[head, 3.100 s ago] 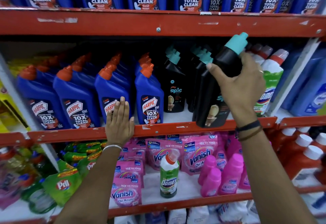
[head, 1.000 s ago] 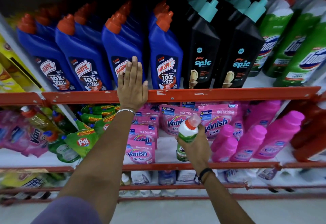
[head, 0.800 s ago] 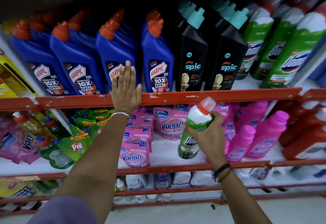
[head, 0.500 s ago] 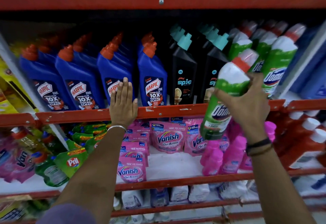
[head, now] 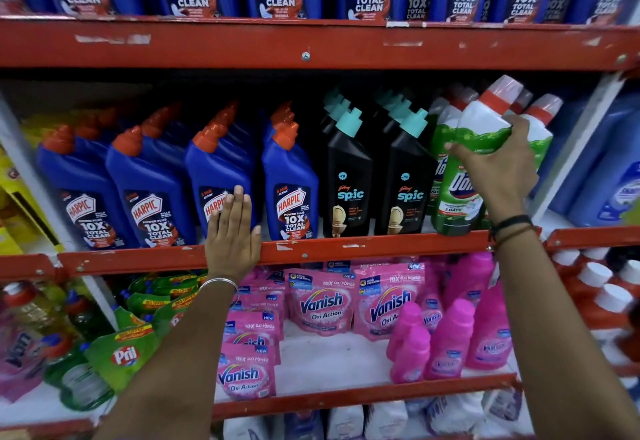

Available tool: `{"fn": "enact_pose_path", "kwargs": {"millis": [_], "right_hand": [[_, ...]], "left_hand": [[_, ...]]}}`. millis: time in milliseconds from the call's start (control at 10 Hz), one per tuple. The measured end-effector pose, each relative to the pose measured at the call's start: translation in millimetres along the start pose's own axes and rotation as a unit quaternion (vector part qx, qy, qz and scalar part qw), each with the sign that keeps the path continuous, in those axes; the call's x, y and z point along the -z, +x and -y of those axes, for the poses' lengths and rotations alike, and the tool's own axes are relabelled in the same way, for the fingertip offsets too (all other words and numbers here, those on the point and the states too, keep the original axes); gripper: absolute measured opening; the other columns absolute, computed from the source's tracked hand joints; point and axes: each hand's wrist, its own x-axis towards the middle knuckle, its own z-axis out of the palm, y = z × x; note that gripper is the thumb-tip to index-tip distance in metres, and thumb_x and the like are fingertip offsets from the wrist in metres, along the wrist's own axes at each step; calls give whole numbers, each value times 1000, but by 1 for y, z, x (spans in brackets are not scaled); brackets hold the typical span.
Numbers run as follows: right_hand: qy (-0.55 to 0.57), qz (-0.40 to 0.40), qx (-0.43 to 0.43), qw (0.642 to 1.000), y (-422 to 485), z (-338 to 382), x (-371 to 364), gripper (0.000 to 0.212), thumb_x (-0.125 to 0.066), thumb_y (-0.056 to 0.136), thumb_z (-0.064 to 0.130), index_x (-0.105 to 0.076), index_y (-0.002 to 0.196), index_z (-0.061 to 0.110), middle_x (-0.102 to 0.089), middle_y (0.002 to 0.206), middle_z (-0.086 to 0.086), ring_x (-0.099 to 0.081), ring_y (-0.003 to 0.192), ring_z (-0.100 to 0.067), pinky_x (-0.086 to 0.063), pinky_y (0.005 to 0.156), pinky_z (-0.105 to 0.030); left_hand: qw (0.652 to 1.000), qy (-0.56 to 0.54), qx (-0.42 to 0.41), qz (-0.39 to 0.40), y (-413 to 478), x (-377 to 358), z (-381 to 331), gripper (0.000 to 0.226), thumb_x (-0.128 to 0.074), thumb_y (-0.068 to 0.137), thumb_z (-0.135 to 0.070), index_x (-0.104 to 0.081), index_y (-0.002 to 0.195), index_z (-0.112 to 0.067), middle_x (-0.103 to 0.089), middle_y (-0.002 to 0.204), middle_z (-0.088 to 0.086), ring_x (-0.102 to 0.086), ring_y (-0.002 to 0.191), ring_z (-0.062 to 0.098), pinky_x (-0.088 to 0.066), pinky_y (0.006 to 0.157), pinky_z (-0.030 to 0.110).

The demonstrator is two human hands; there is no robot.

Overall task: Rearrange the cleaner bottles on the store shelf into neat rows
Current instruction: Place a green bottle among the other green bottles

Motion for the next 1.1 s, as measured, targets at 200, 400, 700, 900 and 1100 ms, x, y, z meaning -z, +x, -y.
{"fn": "enact_pose_path", "kwargs": {"millis": [200, 400, 700, 900, 1100], "right_hand": [[2, -9, -5, 1000, 14, -10, -18, 85, -76, 64, 54, -38, 131, 16, -59, 121, -12, -57, 103, -34, -45, 75, -42], [-7, 4, -16, 1000, 12, -25, -34, 88, -76, 67, 52, -35, 134, 14, -57, 127, -12, -58, 105, -35, -50, 79, -47], [-48, -4, -13, 999, 9, -32, -47, 98, -71, 71, 59, -25, 142, 9, -49, 139, -14, -54, 116, -36, -51, 82, -51], [-50, 0, -12, 999, -4, -39, -51, 98, -60, 77, 64, -26, 141, -1, -44, 141, -21, -46, 125, -37, -46, 92, -53], [76, -125, 94, 985, -43, -20, -51, 63, -55, 89, 51, -39, 129, 5, -44, 130, -18, -42, 119, -26, -38, 98, -30]], "left_hand": [[1000, 7, -4, 0, 1, -2, 0, 67, -27, 95, -29, 2, 153, -10, 9, 161, 0, 5, 149, 15, 5, 121, 33], [1000, 9, -6, -4, 0, -1, 0, 68, -28, 95, -29, 2, 153, -11, 9, 161, 1, 4, 149, 15, 3, 121, 33], [1000, 11, -10, -8, -1, -2, 0, 68, -28, 95, -29, 2, 153, -11, 8, 161, 1, 4, 149, 15, 3, 121, 34], [999, 28, -16, 3, -1, 2, -1, 69, -30, 96, -30, 4, 153, -11, 12, 161, 1, 7, 148, 15, 4, 121, 34], [996, -72, -22, -55, 9, 11, -27, 60, -34, 100, -30, -9, 151, -8, -4, 160, 7, -1, 149, 23, -6, 122, 41]]}}
